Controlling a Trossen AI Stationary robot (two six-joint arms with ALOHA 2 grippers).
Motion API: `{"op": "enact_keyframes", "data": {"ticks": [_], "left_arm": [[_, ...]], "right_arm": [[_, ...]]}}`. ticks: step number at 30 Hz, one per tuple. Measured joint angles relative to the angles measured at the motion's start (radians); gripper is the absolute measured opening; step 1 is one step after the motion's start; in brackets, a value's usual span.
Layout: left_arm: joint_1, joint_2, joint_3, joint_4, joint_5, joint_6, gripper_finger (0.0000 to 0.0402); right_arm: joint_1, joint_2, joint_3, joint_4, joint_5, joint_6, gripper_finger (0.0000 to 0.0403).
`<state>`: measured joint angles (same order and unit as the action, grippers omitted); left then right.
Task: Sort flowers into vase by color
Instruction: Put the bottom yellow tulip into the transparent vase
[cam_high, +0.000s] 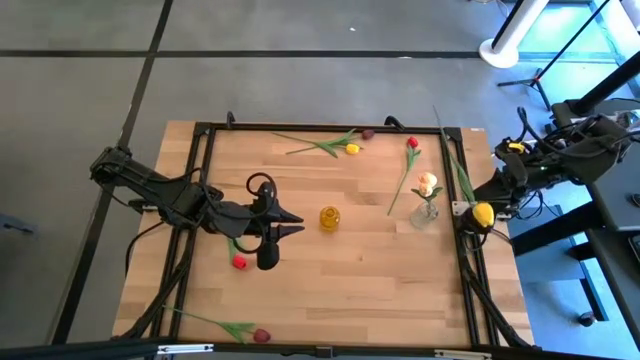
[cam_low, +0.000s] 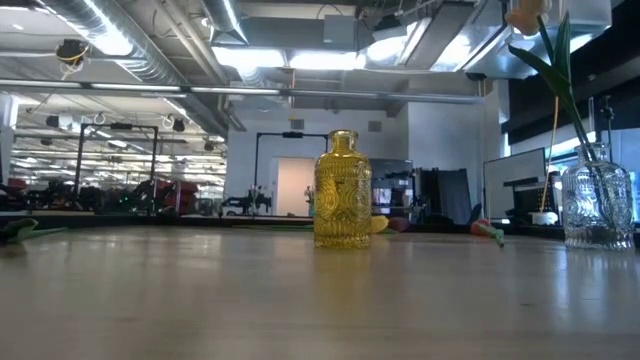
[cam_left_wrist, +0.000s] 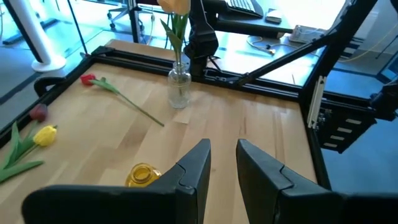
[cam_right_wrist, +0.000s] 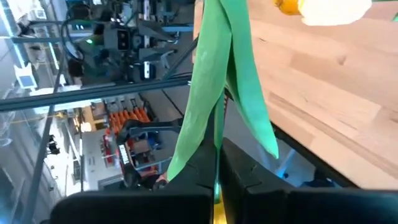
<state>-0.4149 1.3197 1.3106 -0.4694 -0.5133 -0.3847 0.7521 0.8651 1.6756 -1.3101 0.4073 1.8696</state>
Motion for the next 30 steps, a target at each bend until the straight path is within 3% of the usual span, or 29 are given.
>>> {"op": "enact_keyframes", "data": {"ticks": [4, 10, 18, 26, 30], "left_arm": [[0.0, 0.0, 0.0, 0.0, 0.0, 0.001, 0.0074], [0.0, 0.0, 0.0, 0.001, 0.0, -0.005, 0.0074], [0.0, 0.0, 0.0, 0.013, 0.0, -0.005, 0.0074], [0.0, 0.0, 0.0, 0.022, 0.0, -0.006, 0.0074], [0.0, 0.0, 0.0, 0.064, -0.002, -0.005, 0.0074]], "right_arm": [[0.0, 0.001, 0.0, -0.051, -0.037, 0.133, 0.0003], [0.0, -0.024, 0.0, -0.172, -0.299, 0.393, 0.0002], [0.0, -0.1, -0.001, -0.239, -0.435, 0.442, 0.0001], [0.0, -0.119, -0.002, -0.163, -0.63, 0.446, 0.0001], [0.0, -0.12, -0.012, -0.267, -0.694, 0.46, 0.0001]]}}
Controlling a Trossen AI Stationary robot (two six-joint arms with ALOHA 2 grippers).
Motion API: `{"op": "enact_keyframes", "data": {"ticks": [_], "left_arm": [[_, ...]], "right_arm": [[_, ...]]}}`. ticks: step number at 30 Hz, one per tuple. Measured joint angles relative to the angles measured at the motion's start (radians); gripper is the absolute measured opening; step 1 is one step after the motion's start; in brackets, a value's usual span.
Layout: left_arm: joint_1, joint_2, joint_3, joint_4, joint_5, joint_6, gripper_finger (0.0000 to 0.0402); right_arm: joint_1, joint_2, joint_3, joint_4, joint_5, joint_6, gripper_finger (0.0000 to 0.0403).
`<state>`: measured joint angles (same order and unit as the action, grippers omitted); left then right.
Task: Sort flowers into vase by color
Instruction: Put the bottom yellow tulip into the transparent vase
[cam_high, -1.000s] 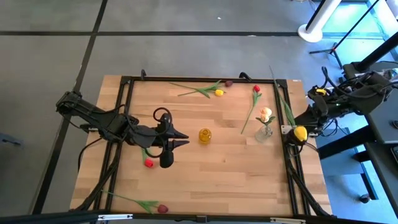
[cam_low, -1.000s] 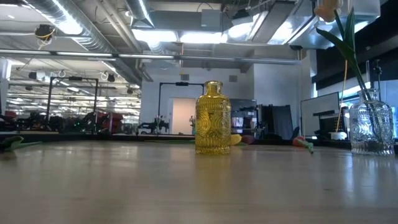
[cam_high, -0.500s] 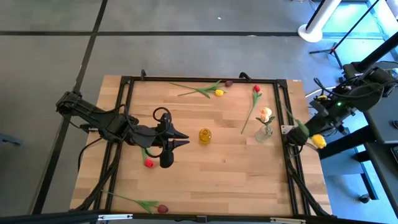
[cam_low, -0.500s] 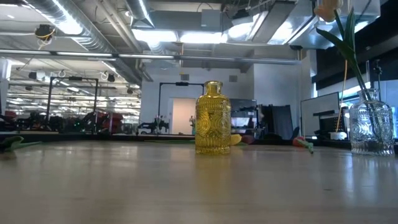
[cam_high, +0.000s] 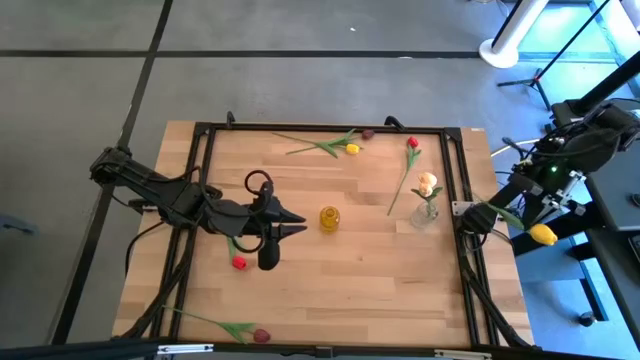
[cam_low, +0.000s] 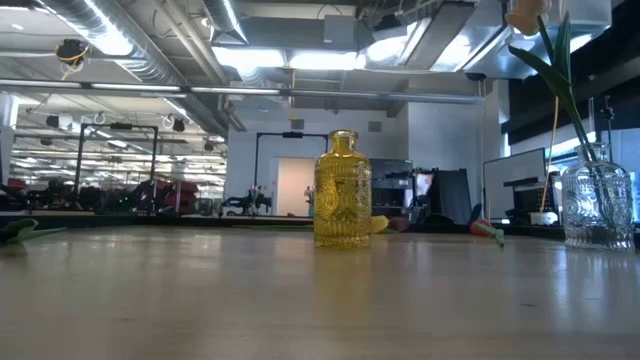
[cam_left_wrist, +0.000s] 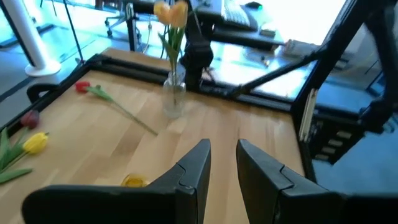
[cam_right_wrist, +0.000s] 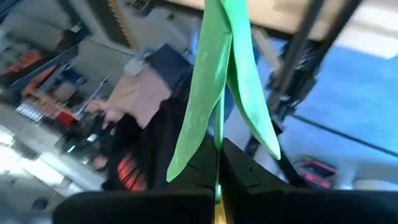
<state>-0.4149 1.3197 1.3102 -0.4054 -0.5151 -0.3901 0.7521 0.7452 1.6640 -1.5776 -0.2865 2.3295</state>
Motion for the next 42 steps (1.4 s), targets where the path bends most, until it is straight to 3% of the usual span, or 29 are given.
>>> {"op": "enact_keyframes", "data": {"ticks": [7, 12, 19, 24, 29, 33, 39, 42], "left_arm": [[0.018, 0.0, 0.0, 0.09, -0.052, 0.007, 0.0074], [0.042, 0.0, 0.0, 0.11, -0.054, 0.007, 0.0074], [0.046, 0.0, 0.0, 0.107, -0.053, 0.008, 0.0074], [0.047, 0.0, 0.0, 0.105, -0.05, 0.008, 0.0074], [0.046, 0.0, 0.0, 0.103, -0.049, 0.009, 0.0074], [0.047, 0.0, 0.0, 0.103, -0.048, 0.009, 0.0074], [0.046, 0.0, 0.0, 0.101, -0.048, 0.009, 0.0074], [0.046, 0.0, 0.0, 0.1, -0.048, 0.01, 0.0074]], "right_arm": [[0.0, -0.067, -0.2, 0.107, -0.008, 0.011, 0.0001], [0.0, -0.115, -0.364, 0.276, -0.038, 0.022, 0.0001], [0.0, -0.126, -0.493, 0.465, -0.052, 0.026, 0.0001], [-0.005, -0.131, -0.514, 0.457, -0.033, 0.028, 0.0003], [-0.102, -0.136, -0.514, 0.51, -0.008, 0.031, 0.0004], [-0.198, -0.134, -0.514, 0.53, -0.067, 0.024, 0.0002], [-0.293, -0.136, -0.514, 0.52, -0.236, 0.028, 0.0003], [-0.324, -0.145, -0.513, 0.519, -0.245, 0.025, 0.0003]]}}
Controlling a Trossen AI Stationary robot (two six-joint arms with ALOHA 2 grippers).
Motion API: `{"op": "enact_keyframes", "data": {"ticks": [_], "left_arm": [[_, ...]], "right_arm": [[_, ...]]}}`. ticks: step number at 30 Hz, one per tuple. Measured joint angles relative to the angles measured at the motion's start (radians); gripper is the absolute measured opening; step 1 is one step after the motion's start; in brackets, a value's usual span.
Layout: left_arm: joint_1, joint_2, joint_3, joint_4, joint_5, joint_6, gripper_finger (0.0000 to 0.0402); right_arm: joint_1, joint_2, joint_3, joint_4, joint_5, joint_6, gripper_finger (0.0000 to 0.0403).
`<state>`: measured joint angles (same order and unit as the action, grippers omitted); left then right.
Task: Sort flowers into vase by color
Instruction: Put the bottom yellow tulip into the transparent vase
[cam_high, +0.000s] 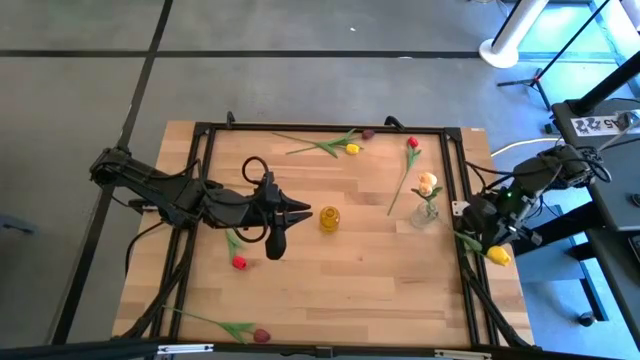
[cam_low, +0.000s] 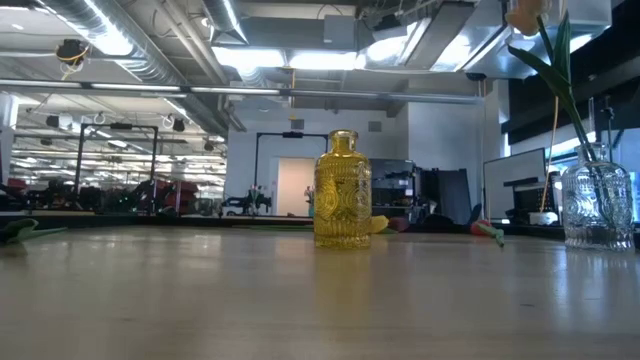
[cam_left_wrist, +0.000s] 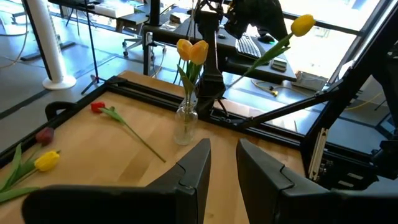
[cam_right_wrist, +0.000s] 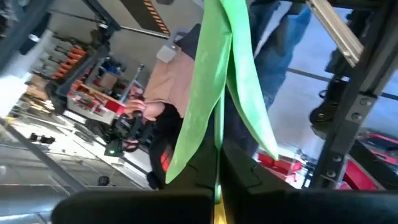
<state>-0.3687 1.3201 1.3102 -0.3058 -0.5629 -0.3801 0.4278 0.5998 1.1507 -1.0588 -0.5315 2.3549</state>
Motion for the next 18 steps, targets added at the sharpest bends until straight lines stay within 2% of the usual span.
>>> {"op": "enact_keyframes", "data": {"ticks": [9, 18], "left_arm": [[0.0, 0.0, 0.0, 0.0, 0.0, 0.0, 0.0074], [0.0, 0.0, 0.0, -0.001, 0.0, 0.0, 0.0074]], "right_arm": [[-0.058, -0.031, 0.001, 0.007, 0.034, -0.004, 0.0004], [-0.064, -0.06, 0.001, -0.018, 0.069, 0.0, 0.0005]]}}
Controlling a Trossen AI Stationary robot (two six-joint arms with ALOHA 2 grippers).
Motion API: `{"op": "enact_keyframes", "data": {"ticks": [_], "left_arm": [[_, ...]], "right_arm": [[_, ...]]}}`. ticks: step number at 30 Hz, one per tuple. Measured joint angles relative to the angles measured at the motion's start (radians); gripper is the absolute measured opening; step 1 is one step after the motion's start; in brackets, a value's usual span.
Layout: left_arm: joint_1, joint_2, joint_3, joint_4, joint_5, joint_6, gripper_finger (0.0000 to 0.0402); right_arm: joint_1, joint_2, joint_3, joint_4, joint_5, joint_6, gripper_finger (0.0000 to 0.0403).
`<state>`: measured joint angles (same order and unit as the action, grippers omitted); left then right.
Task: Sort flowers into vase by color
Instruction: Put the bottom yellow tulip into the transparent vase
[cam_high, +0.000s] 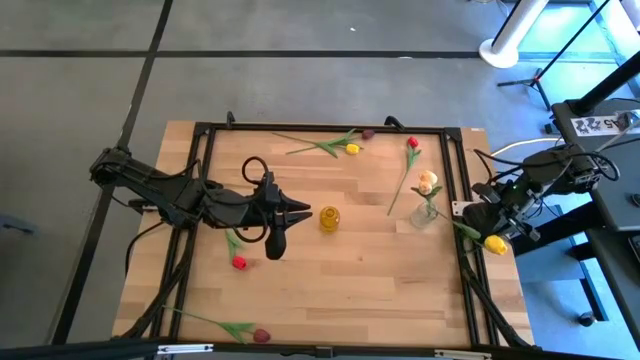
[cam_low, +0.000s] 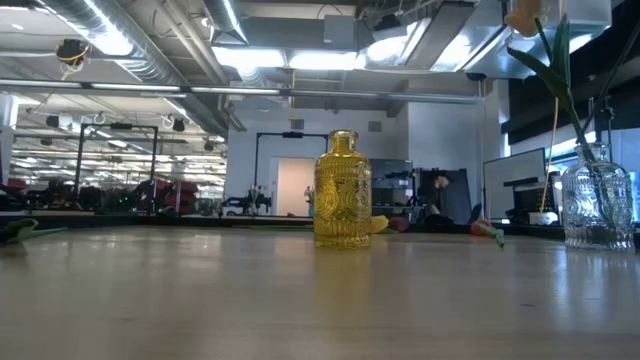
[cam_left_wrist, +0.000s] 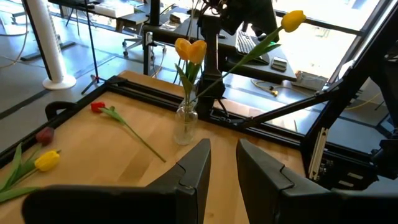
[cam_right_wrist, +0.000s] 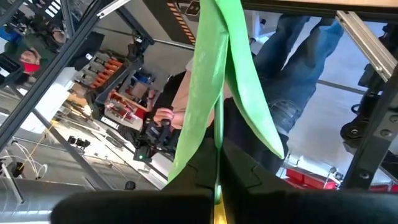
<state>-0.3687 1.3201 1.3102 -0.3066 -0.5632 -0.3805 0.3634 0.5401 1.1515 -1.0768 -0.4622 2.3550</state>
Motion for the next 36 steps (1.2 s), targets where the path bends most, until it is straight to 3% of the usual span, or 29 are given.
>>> {"op": "enact_keyframes", "data": {"ticks": [9, 20, 29, 36], "left_arm": [[0.0, 0.0, 0.0, -0.016, 0.0, 0.0, 0.0074], [0.0, 0.0, 0.0, -0.016, 0.0, 0.0, 0.0074], [0.0, 0.0, 0.0, -0.017, 0.0, 0.019, 0.0074], [0.0, 0.0, 0.0, -0.016, 0.0, 0.021, 0.0074]], "right_arm": [[0.0, -0.013, 0.0, 0.009, -0.012, 0.016, 0.0005], [0.0, -0.027, 0.0, -0.114, -0.012, 0.015, 0.0005], [0.0, -0.026, 0.0, 0.003, -0.019, 0.025, 0.0005], [0.001, -0.036, 0.0, -0.074, -0.02, 0.023, 0.0005]]}}
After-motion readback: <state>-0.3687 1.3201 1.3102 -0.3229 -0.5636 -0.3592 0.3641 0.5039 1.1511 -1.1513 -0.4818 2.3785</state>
